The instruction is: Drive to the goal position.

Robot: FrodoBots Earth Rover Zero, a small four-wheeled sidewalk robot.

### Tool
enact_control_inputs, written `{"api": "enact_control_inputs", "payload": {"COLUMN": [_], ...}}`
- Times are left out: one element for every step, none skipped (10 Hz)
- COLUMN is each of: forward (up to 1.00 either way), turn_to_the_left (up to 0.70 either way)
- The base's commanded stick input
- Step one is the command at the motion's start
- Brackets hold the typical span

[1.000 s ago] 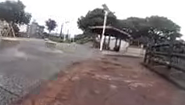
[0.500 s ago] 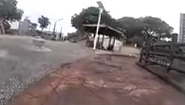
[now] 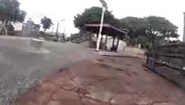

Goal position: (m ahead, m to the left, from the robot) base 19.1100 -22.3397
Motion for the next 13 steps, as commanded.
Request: {"api": "enact_control_inputs", "payload": {"forward": [0.85, 0.85, 0.85, 0.85, 0.85, 0.85, 0.85, 0.85, 0.85, 0.85, 0.85, 0.85, 0.85], "turn_to_the_left": [0.0, -0.03, -0.32, -0.32, -0.32, -0.32, -0.32, -0.32, -0.32, -0.32, -0.32, -0.32, -0.32]}}
